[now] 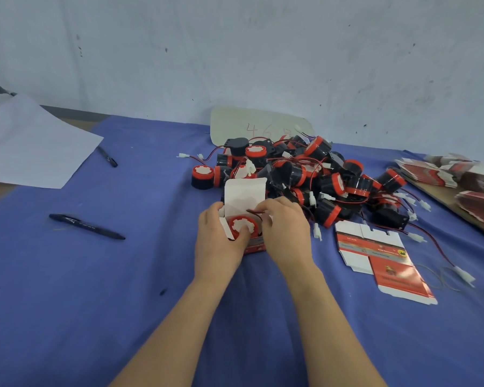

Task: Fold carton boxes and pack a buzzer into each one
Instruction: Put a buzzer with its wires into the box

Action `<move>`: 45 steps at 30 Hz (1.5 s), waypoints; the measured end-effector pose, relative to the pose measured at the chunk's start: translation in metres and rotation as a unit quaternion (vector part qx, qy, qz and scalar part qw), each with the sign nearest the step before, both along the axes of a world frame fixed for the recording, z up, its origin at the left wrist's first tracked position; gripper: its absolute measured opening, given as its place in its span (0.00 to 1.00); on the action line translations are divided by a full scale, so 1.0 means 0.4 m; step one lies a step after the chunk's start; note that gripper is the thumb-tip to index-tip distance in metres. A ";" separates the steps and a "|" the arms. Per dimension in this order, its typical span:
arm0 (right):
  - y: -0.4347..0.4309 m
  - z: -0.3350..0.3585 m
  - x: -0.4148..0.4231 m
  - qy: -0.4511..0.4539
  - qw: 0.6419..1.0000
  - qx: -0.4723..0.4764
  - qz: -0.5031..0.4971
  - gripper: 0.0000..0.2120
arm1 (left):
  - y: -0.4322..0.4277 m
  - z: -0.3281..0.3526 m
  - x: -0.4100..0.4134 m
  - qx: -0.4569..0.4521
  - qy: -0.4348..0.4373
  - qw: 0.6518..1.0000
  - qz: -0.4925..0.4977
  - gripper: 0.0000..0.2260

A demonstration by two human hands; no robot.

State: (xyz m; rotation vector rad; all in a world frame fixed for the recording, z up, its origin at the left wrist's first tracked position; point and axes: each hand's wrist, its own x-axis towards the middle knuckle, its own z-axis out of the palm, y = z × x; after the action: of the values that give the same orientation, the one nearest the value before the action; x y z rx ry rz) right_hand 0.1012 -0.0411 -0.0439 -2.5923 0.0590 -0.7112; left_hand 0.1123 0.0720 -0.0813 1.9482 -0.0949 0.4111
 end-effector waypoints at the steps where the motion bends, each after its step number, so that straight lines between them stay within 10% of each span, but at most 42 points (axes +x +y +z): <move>1: -0.001 -0.002 0.002 -0.008 0.999 0.034 0.006 0.11 | 0.000 0.001 0.000 0.001 -0.001 1.000 0.000 0.24; 21: 0.002 0.003 -0.010 0.053 0.998 0.042 0.012 0.06 | 0.002 0.000 0.000 0.006 -0.007 1.000 -0.005 0.24; 31: -0.011 0.000 -0.013 0.055 0.997 -0.037 -0.038 0.22 | 0.001 0.003 -0.003 0.010 -0.002 1.000 -0.005 0.24; 45: 0.013 0.018 -0.024 0.105 0.978 -0.164 -0.070 0.15 | -0.001 0.003 -0.001 0.018 0.011 1.000 -0.002 0.26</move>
State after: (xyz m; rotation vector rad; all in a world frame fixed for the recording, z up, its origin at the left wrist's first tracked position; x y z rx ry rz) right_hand 0.0917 -0.0357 -0.0366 -2.9986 0.2059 -0.5279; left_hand 0.1118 0.0718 -0.0799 1.9872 -0.0928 0.3886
